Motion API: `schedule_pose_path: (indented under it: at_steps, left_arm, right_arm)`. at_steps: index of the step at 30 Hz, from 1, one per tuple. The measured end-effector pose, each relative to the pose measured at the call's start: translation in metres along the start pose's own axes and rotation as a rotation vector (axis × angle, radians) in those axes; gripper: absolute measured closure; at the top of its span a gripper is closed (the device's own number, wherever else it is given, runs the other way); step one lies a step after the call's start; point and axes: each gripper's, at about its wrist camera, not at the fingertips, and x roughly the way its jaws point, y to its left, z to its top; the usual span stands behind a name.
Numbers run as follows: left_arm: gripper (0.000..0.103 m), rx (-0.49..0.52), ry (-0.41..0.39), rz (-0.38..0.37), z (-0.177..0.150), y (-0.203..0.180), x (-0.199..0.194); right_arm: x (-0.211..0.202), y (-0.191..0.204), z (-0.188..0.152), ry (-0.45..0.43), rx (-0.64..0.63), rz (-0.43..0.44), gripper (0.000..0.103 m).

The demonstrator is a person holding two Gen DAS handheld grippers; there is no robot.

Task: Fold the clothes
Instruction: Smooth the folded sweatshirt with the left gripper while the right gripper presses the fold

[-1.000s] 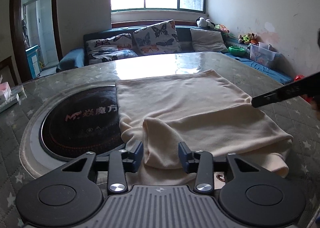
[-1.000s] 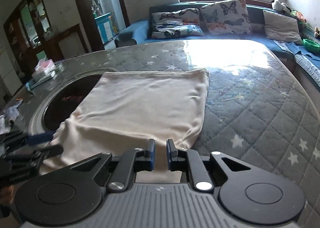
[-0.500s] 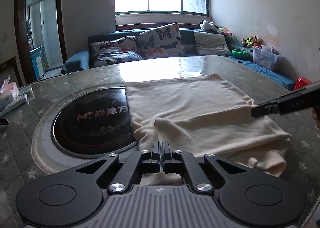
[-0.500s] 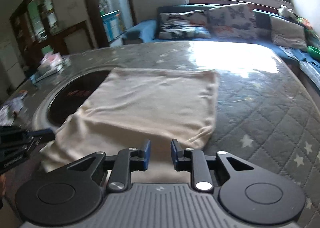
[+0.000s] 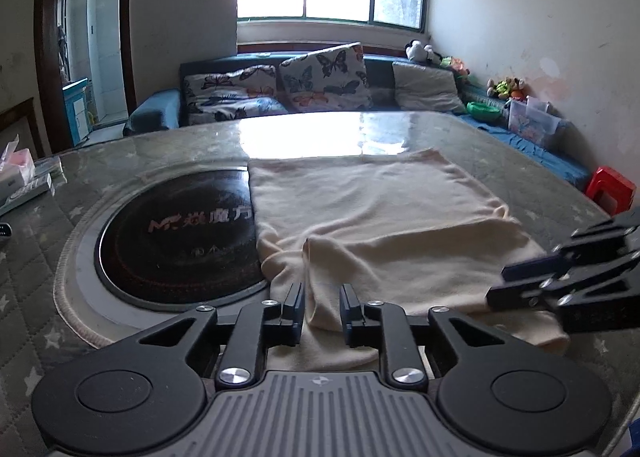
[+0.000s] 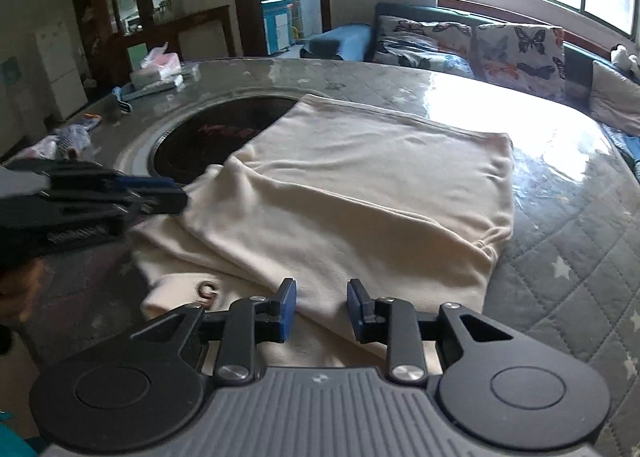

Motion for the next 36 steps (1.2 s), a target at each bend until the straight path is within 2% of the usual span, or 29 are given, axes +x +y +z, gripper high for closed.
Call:
schedule_pose_path:
  at_steps: [2, 5, 8, 16, 22, 26, 31, 36]
  left_arm:
    - [0.086, -0.001, 0.01, 0.001, -0.002, 0.0, 0.004]
    - [0.098, -0.002, 0.009, -0.003, -0.005, 0.001, 0.004]
    - [0.102, 0.003, 0.001, 0.012, -0.005, 0.003, -0.002]
    - [0.1, -0.005, 0.009, 0.027, -0.001, 0.006, -0.009]
    - [0.098, 0.008, -0.028, -0.049, 0.021, -0.011, 0.0]
    - [0.098, 0.022, -0.022, -0.074, 0.031, -0.021, 0.019]
    - [0.098, 0.008, 0.037, -0.024, 0.028, -0.012, 0.042]
    - [0.096, -0.013, 0.037, -0.037, 0.021, 0.002, 0.033]
  right_arm:
    - [-0.002, 0.001, 0.002, -0.015, -0.005, -0.01, 0.075]
    - [0.002, -0.003, 0.003, -0.01, 0.015, -0.019, 0.075]
    - [0.007, -0.002, -0.001, 0.014, 0.016, -0.01, 0.074]
    - [0.009, -0.001, -0.001, 0.01, 0.007, 0.006, 0.073]
    - [0.009, 0.004, -0.002, 0.005, 0.0, 0.021, 0.072]
    - [0.009, 0.005, -0.002, 0.004, 0.001, 0.024, 0.071]
    - [0.007, 0.005, -0.003, 0.002, -0.002, 0.029, 0.07]
    - [-0.002, -0.005, -0.003, -0.014, 0.015, 0.007, 0.07]
